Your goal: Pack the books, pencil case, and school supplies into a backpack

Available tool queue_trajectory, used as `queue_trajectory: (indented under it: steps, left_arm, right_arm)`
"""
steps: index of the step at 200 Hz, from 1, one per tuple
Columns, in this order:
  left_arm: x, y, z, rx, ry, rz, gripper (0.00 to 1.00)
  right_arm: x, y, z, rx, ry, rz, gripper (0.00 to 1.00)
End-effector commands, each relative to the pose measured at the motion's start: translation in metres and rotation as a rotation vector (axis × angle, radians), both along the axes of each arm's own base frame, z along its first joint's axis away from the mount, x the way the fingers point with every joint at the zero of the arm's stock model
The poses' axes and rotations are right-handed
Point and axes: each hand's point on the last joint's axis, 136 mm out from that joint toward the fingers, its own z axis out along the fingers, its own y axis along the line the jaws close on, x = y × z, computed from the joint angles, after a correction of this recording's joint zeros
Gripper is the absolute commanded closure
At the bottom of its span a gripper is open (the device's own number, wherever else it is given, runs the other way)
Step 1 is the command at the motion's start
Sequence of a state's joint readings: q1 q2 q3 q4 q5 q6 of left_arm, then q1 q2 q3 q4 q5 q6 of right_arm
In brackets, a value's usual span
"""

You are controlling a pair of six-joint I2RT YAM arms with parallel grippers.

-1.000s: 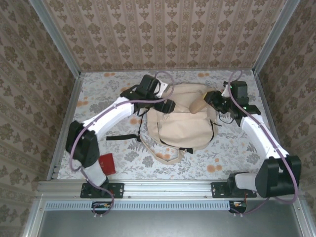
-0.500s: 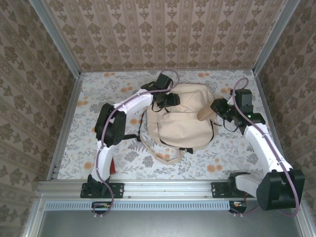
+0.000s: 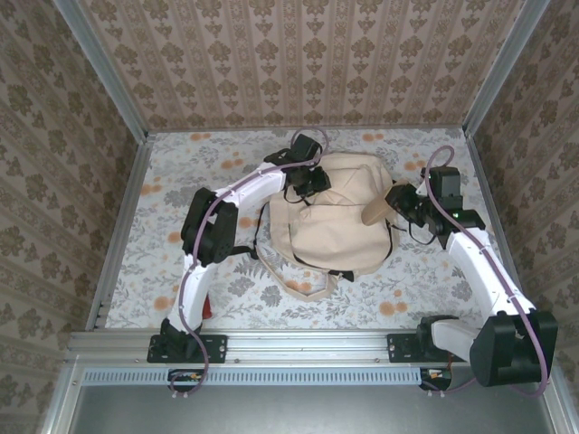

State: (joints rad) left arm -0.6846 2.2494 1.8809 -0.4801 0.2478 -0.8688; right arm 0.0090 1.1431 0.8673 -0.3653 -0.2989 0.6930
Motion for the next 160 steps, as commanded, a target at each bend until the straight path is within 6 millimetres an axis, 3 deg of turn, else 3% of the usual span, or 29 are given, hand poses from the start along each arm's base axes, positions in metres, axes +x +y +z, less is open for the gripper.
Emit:
queue_trajectory:
  steps: [1,13,33,74,126,160]
  left_arm:
    - [0.01,-0.009,0.026,-0.081,-0.043,0.0,0.91]
    - [0.01,-0.007,0.038,-0.103,-0.062,0.008,1.0]
    - [0.011,0.001,0.064,-0.146,-0.113,0.033,1.0]
    - [0.007,0.044,0.09,-0.156,-0.182,0.144,1.0]
    - [0.001,0.078,0.101,-0.176,-0.193,0.264,1.0]
    - [0.005,0.093,0.101,-0.181,-0.186,0.349,1.0]
  right_arm:
    - [-0.002,0.002,0.007,0.031,-0.036,0.0,0.73]
    - [-0.001,0.004,0.007,0.047,-0.046,0.002,0.73]
    - [0.003,0.01,0.012,0.099,-0.077,0.013,0.74]
    - [0.025,0.035,0.026,0.249,-0.145,0.081,0.74]
    - [0.043,0.083,0.025,0.31,-0.159,0.164,0.76]
    - [0.039,0.104,0.004,0.313,-0.131,0.143,0.77]
